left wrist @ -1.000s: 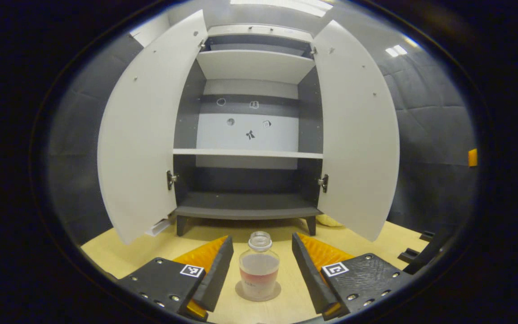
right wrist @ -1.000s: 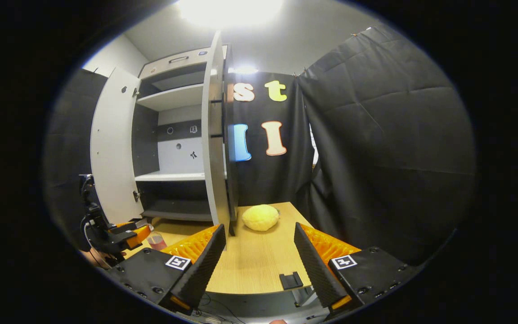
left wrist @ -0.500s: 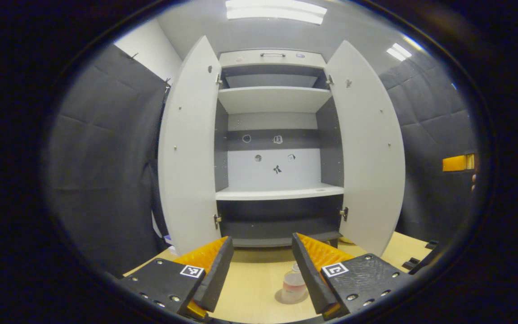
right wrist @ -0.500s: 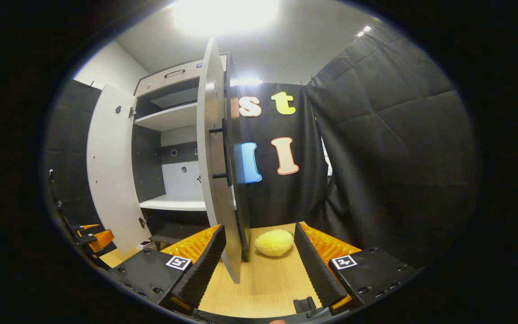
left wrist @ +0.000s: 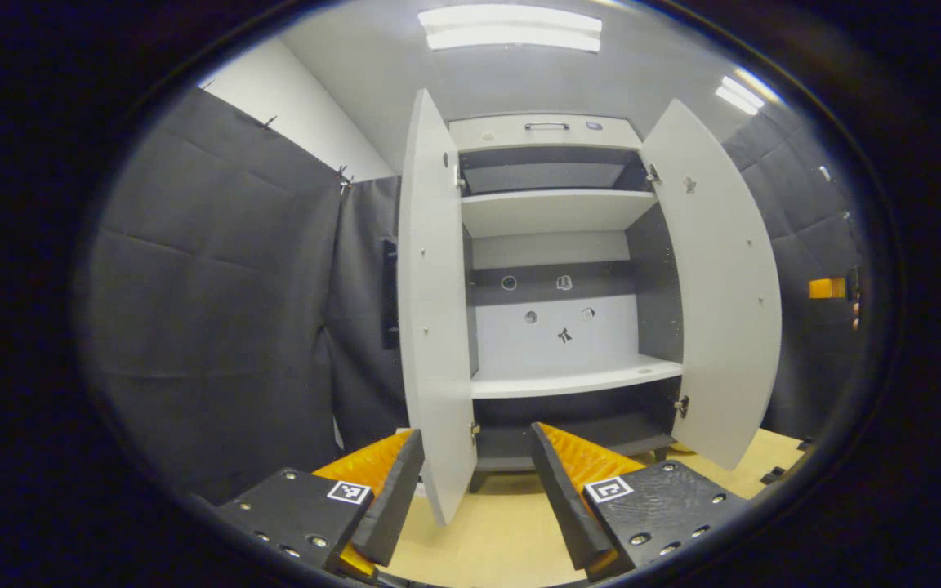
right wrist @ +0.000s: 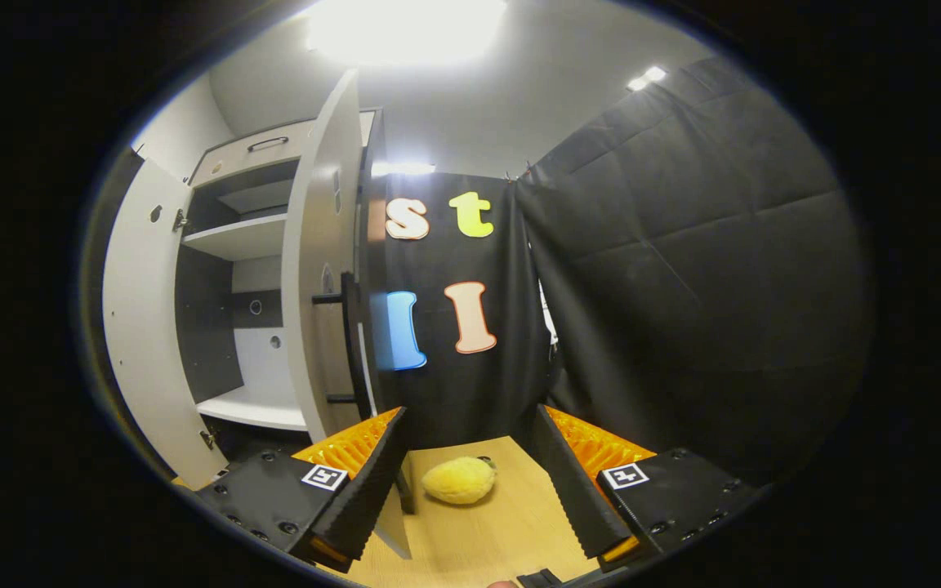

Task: Grasp the bottle in the cabinet with the left hand and place it on the coaster, then close the right door with the right hand and the left door with the left hand.

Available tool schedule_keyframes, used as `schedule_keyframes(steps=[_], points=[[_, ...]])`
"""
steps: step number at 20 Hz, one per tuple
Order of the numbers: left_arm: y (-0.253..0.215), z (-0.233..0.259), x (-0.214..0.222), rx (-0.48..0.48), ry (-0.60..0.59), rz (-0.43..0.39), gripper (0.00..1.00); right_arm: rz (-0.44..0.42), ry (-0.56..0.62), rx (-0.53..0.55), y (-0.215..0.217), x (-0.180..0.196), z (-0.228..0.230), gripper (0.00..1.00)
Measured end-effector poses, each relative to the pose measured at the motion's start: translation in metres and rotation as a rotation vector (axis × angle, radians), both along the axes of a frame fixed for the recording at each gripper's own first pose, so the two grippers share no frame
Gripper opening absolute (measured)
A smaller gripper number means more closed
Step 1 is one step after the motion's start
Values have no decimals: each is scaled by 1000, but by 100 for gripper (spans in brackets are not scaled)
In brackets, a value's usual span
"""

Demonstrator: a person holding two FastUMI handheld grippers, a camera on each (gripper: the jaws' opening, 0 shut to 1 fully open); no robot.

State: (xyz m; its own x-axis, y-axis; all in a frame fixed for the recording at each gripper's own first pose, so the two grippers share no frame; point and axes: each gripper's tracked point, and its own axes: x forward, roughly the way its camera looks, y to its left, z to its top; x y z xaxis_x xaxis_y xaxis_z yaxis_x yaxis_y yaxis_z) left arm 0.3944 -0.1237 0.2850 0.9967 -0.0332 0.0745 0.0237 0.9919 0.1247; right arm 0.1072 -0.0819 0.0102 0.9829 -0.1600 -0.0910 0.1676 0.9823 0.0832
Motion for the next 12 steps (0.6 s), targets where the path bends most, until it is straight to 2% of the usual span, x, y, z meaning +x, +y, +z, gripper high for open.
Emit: schedule_keyframes(steps=[2, 3, 5, 7, 8, 12], points=[[17, 4, 0, -1, -12, 18, 80, -47, -5, -7, -4, 13, 6, 94], [25, 6, -1, -4, -14, 31, 80, -67, -7, -10, -4, 20, 9, 97], [41, 6, -1, -9, -14, 54, 80, -94, -17, -12, 1, 32, 14, 97], [58, 5, 2, -4, -15, 68, 80, -108, -22, -10, 7, 40, 17, 97], [65, 3, 2, -2, -13, 73, 79, -113, -27, -11, 11, 42, 19, 94], [94, -1, 8, -2, -5, 105, 80, -104, -30, -18, 28, 49, 22, 94]])
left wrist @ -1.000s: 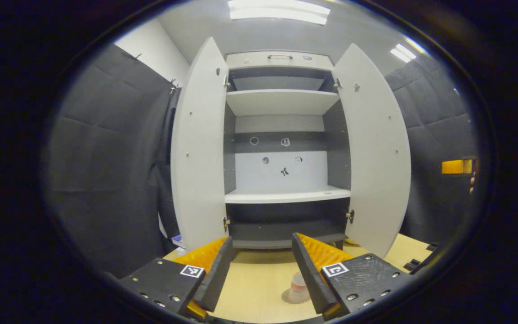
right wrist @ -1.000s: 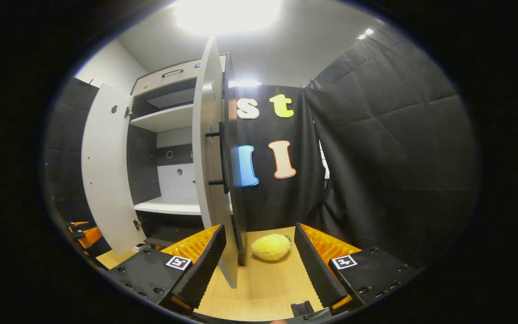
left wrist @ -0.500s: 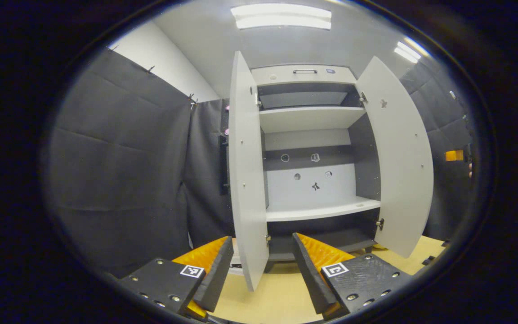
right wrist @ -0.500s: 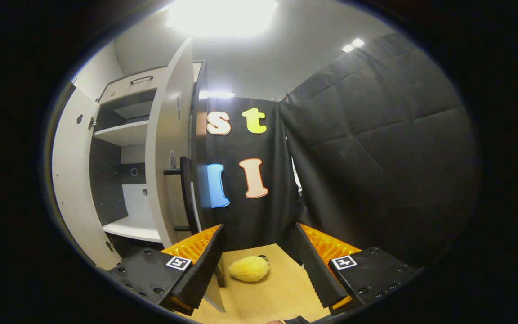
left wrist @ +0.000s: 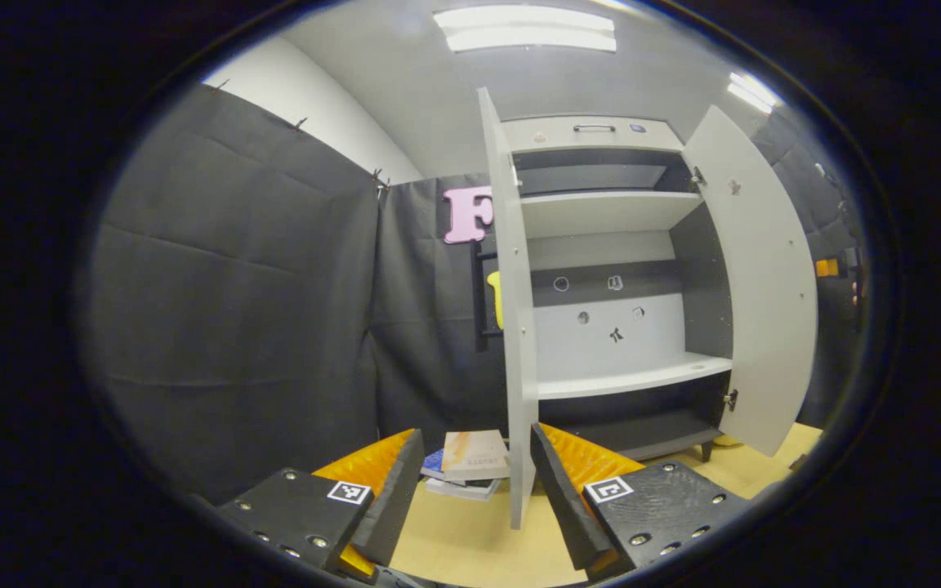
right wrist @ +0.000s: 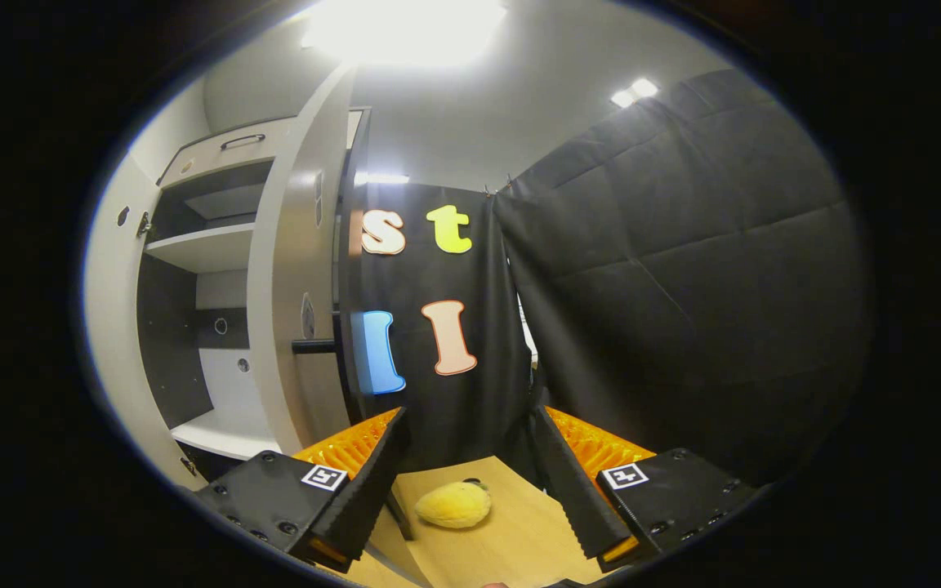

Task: Grasp the bottle in the cabinet with the left hand and place it on the coaster, then close the right door with the right hand and the left door with the left hand.

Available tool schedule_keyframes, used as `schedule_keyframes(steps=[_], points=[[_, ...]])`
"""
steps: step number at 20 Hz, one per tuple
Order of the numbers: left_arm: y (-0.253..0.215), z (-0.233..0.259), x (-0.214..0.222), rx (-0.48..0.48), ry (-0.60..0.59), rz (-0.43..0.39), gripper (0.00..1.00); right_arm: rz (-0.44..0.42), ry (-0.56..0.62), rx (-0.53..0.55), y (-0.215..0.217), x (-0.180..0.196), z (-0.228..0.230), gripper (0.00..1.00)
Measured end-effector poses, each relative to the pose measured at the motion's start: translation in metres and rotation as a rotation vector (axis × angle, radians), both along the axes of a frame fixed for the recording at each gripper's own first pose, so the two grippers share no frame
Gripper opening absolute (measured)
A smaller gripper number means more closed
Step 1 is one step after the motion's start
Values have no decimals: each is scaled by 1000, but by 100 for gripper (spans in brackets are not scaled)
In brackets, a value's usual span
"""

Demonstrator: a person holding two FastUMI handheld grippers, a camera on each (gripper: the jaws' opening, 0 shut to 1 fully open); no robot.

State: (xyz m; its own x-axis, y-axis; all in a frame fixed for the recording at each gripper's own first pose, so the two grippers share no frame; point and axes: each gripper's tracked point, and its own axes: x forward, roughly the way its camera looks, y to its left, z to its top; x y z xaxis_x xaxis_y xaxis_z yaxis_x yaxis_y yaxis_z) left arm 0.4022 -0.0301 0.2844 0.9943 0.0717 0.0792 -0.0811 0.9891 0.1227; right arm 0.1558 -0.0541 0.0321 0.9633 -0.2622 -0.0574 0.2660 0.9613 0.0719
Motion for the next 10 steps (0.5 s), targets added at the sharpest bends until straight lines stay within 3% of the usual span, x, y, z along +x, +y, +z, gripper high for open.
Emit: schedule_keyframes(steps=[3, 5, 6, 9, 10], points=[[19, -3, 2, -5, -2, 15, 79, -1, 22, -32, 10, 1, -5, 97], [35, -4, 2, -8, -2, 32, 79, -13, 22, -70, 12, 1, -2, 92], [42, -5, 2, -9, -3, 39, 80, -10, 27, -86, 16, 1, -1, 96], [56, -5, 5, -16, -9, 54, 79, 7, 34, -110, 26, -3, 3, 96], [60, -6, 9, -21, -10, 57, 80, 6, 32, -106, 29, -4, 5, 92]])
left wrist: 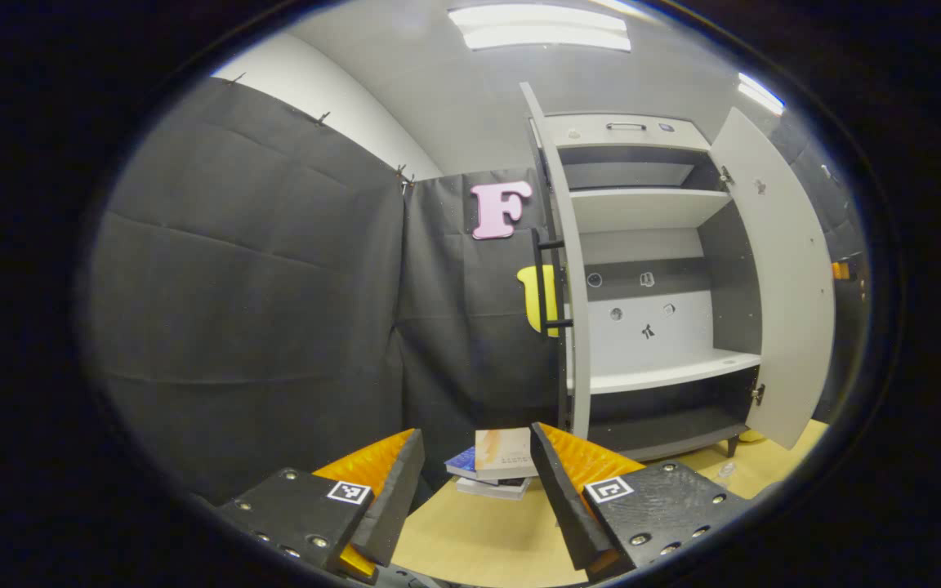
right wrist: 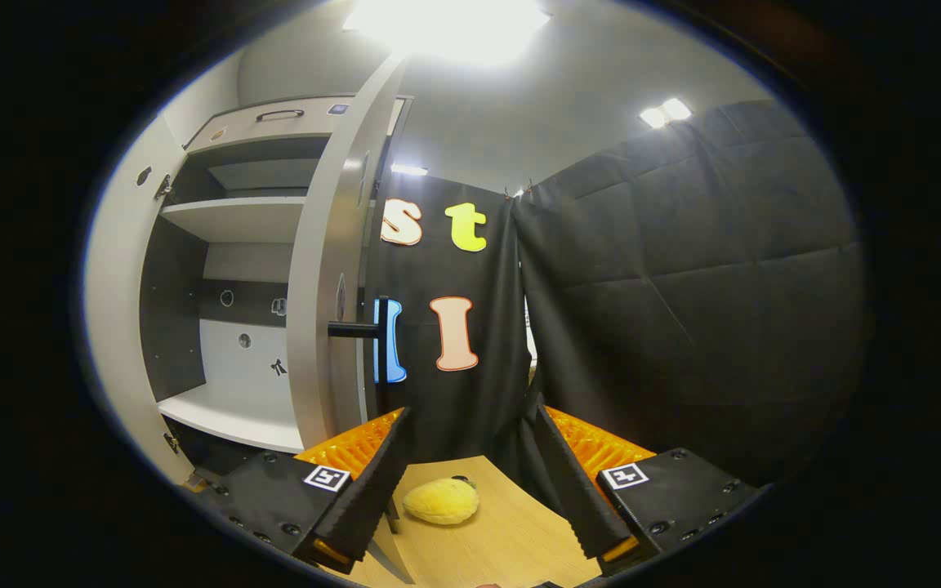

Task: Grasp the bottle in the cabinet with the left hand and place it on the coaster, then close the right door with the right hand and the left door with the left hand.

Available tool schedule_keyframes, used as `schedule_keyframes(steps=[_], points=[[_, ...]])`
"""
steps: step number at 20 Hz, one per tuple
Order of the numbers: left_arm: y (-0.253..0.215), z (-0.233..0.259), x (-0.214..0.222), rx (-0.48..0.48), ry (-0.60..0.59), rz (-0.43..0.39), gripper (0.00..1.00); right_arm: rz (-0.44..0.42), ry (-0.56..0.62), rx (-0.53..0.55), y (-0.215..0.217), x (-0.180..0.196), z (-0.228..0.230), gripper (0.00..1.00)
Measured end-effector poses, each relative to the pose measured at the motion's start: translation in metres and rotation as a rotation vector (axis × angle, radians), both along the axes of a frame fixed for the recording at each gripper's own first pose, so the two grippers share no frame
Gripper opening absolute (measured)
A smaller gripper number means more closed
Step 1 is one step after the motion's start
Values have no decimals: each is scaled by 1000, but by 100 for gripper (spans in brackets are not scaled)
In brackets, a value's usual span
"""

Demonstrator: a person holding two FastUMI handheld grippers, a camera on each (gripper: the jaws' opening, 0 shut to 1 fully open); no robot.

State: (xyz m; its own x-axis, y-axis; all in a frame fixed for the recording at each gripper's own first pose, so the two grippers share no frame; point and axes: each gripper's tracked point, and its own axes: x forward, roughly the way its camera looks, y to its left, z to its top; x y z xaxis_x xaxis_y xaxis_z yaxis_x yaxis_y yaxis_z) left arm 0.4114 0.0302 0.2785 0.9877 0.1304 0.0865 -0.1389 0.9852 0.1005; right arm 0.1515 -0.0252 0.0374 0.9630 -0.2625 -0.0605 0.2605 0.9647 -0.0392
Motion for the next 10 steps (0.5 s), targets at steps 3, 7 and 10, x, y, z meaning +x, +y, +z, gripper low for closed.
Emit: schedule_keyframes(steps=[3, 7, 10], points=[[3, -3, 8, -23, 5, -11, 80, 14, 1, 16, 13, -1, -1, 92], [-1, -9, 18, -48, 14, -34, 80, 83, -2, 42, 43, -3, 0, 96], [-5, -12, 21, -61, 21, -49, 80, 131, -9, 52, 64, -2, 0, 92]])
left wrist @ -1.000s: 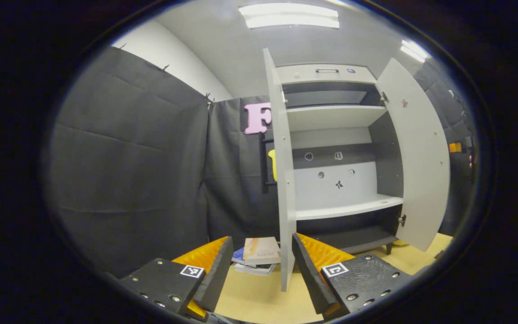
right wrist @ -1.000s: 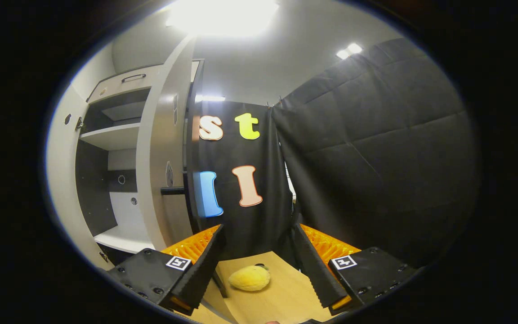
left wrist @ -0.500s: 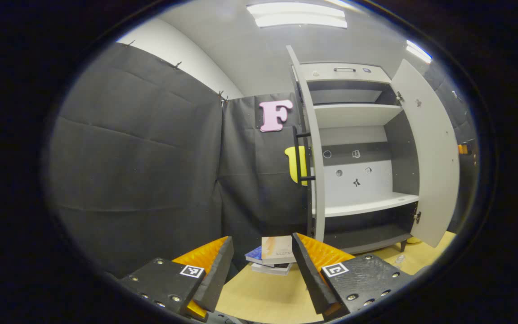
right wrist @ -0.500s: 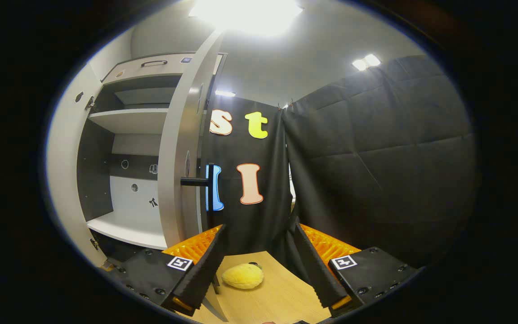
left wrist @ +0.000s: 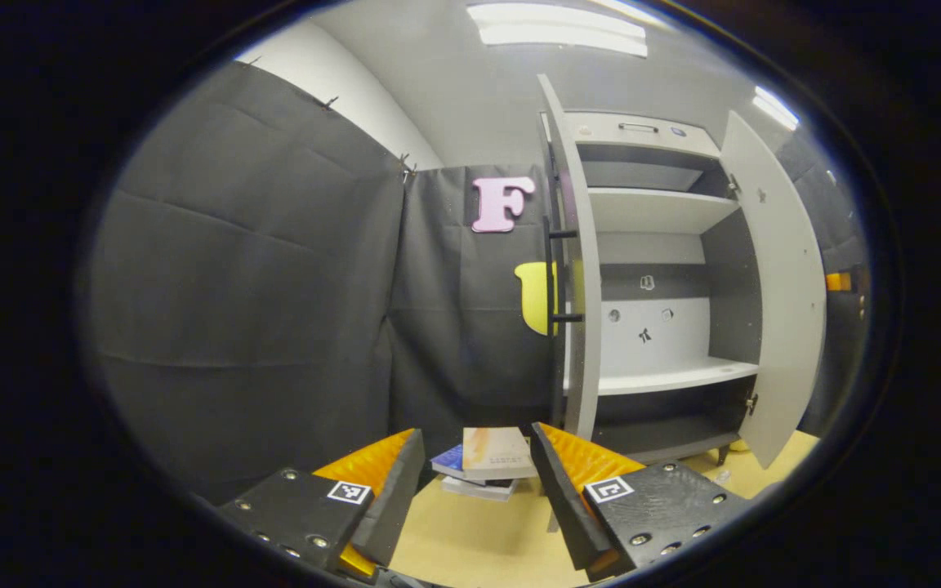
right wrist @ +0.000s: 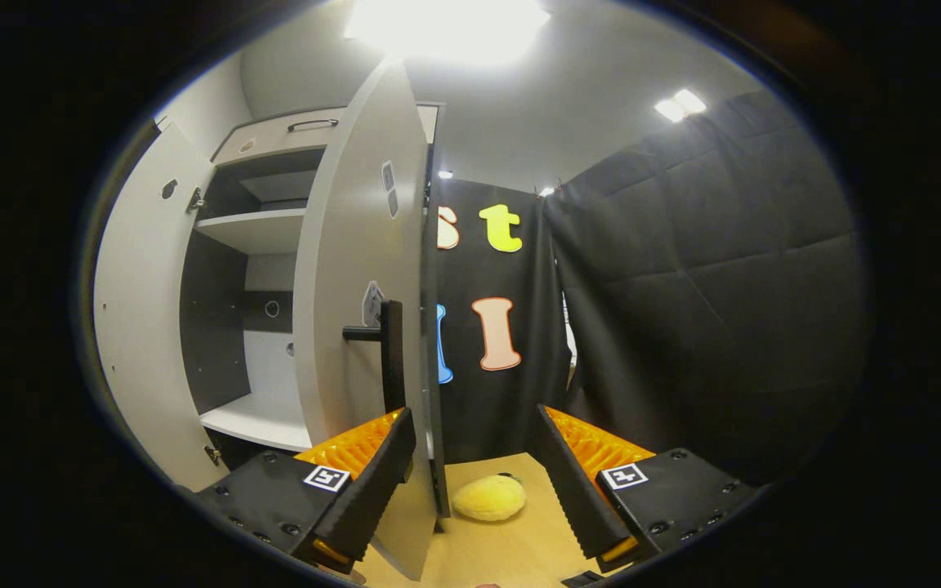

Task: Grasp the bottle in the cabinet with the left hand and place it on the coaster, then close the right door with the right hand and the left door with the left hand.

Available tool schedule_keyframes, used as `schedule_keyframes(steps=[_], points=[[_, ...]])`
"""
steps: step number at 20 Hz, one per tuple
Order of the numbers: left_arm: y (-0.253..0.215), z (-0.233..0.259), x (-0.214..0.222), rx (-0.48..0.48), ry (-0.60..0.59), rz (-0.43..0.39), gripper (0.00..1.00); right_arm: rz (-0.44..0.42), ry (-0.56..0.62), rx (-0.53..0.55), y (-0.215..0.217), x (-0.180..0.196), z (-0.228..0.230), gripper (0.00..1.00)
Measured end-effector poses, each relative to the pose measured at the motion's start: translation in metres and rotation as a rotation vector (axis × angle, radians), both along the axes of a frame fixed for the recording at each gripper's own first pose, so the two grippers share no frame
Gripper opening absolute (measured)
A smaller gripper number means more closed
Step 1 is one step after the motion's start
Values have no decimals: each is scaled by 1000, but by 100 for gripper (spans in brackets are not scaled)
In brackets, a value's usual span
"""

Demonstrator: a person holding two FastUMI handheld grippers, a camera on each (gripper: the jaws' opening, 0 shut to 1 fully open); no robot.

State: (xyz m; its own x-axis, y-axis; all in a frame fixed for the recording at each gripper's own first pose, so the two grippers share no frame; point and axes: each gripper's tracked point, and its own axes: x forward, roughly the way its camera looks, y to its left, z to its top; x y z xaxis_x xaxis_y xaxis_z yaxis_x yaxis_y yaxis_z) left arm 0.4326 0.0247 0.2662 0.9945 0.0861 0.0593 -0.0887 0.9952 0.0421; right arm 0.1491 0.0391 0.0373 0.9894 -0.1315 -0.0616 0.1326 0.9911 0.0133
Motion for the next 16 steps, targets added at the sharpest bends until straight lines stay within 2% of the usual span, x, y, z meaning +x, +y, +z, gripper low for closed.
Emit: schedule_keyframes(steps=[1, 2, 3, 4, 5, 7, 8, 10, 11, 16], points=[[-1, -1, 0, -4, 3, -5, 80, 16, -1, 3, 7, 1, -1, 92], [-2, 0, 0, -5, 2, -7, 80, 32, -1, 3, 13, 3, -1, 96], [-2, 1, 0, -3, 0, -7, 80, 48, -3, 3, 20, 3, 0, 92], [-2, 3, -1, 2, -4, -7, 80, 64, -4, 4, 27, 6, 0, 96], [-1, 4, -1, 8, -8, -5, 80, 79, -5, 6, 34, 8, 0, 92], [4, 6, -4, 14, -7, 3, 80, 107, -6, 12, 48, 12, -1, 92], [7, 9, -7, 14, -10, 8, 80, 117, -8, 14, 55, 13, -1, 96], [15, 12, -12, 10, -17, 24, 80, 136, -9, 20, 68, 18, -3, 92], [19, 12, -15, 8, -18, 32, 80, 144, -6, 21, 74, 21, -5, 96], [33, 15, -22, 13, -22, 80, 80, 186, 26, 13, 105, 41, -15, 96]])
